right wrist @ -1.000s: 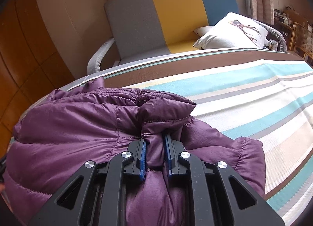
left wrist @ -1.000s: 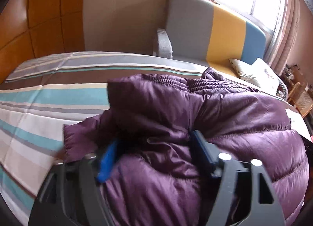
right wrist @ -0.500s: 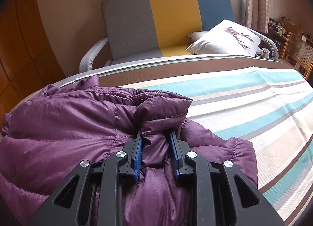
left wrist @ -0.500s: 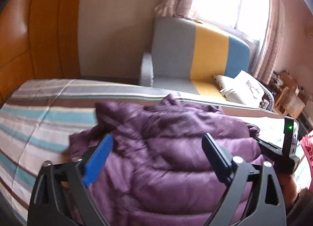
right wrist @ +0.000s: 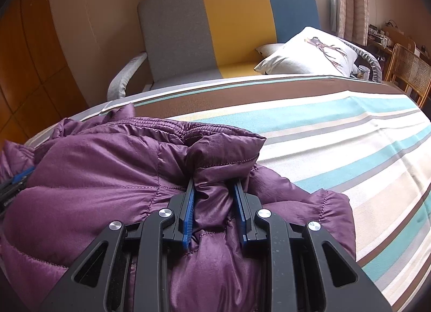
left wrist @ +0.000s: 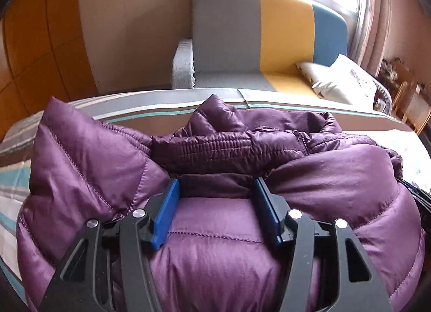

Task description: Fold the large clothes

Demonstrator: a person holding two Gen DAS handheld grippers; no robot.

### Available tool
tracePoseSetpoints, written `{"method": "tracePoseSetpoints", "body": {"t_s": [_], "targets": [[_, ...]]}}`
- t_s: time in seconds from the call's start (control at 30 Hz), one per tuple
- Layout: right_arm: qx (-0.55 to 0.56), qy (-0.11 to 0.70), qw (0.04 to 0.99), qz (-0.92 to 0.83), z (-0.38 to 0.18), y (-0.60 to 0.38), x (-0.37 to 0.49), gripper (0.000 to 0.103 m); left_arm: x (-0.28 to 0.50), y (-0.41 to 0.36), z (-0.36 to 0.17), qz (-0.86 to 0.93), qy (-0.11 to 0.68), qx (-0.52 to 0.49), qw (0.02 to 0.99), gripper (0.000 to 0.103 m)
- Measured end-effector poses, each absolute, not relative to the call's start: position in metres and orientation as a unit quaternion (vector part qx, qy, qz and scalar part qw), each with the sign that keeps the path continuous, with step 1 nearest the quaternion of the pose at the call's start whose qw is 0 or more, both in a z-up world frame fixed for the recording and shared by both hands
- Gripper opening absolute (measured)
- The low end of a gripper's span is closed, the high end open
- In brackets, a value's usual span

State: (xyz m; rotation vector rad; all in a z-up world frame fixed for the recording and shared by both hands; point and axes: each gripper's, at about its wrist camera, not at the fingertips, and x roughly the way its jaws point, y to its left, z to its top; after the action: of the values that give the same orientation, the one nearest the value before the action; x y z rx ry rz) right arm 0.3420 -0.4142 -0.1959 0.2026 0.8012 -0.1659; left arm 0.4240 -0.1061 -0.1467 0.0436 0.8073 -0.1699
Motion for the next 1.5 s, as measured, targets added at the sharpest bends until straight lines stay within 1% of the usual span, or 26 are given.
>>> {"method": "tracePoseSetpoints", "body": {"t_s": [0.13,0.2,0.23,0.27,0.33,0.43,0.5,0.57,0.63,0.7,0.73,0.83,0.93,1.1,1.13,1.2,1.27,1.4,1.5], "targets": [[0.094,0.393,0.911,-0.081,-0.195,-0.413,0.344,0.027,0.424,-0.102,-0.148,-0.088,0.398,0.009,0.913,0.058],[0.103,0.398,0.908,-0.080,-0.186,-0.417,0.343,0.030,0.421,-0.101,-0.141,-0.081,0.407,0.015,0.910,0.065],[0.102,0.395,0.909,-0.085,-0.180,-0.417,0.341,0.031,0.415,-0.099,-0.135,-0.078,0.408,0.017,0.909,0.073],[0.104,0.374,0.918,-0.087,-0.165,-0.415,0.333,0.031,0.410,-0.097,-0.130,-0.079,0.404,0.013,0.911,0.082],[0.103,0.343,0.931,-0.070,-0.143,-0.405,0.326,0.031,0.396,-0.090,-0.112,-0.080,0.374,-0.003,0.924,0.085],[0.088,0.323,0.942,-0.021,-0.118,-0.373,0.328,0.031,0.390,-0.086,-0.095,-0.050,0.341,0.016,0.939,0.090],[0.067,0.332,0.941,0.010,-0.119,-0.352,0.339,0.031,0.398,-0.087,-0.095,-0.032,0.334,0.044,0.941,0.091],[0.008,0.356,0.934,0.027,-0.135,-0.326,0.358,0.031,0.411,-0.084,-0.101,-0.014,0.340,0.074,0.937,0.091],[-0.001,0.377,0.926,0.026,-0.153,-0.323,0.370,0.031,0.424,-0.080,-0.115,-0.010,0.367,0.091,0.926,0.092],[0.033,0.393,0.918,0.030,-0.169,-0.331,0.381,0.031,0.431,-0.071,-0.126,-0.012,0.384,0.076,0.920,0.094],[0.040,0.396,0.917,0.027,-0.173,-0.334,0.383,0.031,0.432,-0.063,-0.130,-0.020,0.382,0.047,0.923,0.095],[0.032,0.404,0.914,0.012,-0.186,-0.334,0.389,0.031,0.437,-0.052,-0.139,-0.031,0.388,0.004,0.921,0.096],[0.025,0.408,0.913,0.005,-0.191,-0.332,0.395,0.031,0.439,-0.053,-0.145,-0.028,0.395,0.001,0.918,0.097],[0.060,0.395,0.917,0.024,-0.186,-0.344,0.385,0.031,0.434,-0.053,-0.142,-0.020,0.400,0.003,0.916,0.098],[0.068,0.390,0.918,0.028,-0.182,-0.347,0.383,0.032,0.433,-0.052,-0.142,-0.015,0.398,0.005,0.917,0.098],[0.085,0.374,0.923,0.030,-0.174,-0.354,0.374,0.042,0.412,-0.046,-0.133,-0.019,0.391,0.003,0.920,0.100],[0.098,0.352,0.931,0.015,-0.162,-0.364,0.356,0.048,0.393,-0.039,-0.125,-0.020,0.377,0.000,0.926,0.100],[0.110,0.353,0.929,-0.024,-0.160,-0.389,0.333,0.048,0.358,-0.020,-0.121,0.009,0.344,0.017,0.939,0.101],[0.143,0.369,0.918,-0.043,-0.179,-0.413,0.330,0.047,0.350,0.000,-0.138,0.024,0.368,-0.006,0.929,0.101]]}}
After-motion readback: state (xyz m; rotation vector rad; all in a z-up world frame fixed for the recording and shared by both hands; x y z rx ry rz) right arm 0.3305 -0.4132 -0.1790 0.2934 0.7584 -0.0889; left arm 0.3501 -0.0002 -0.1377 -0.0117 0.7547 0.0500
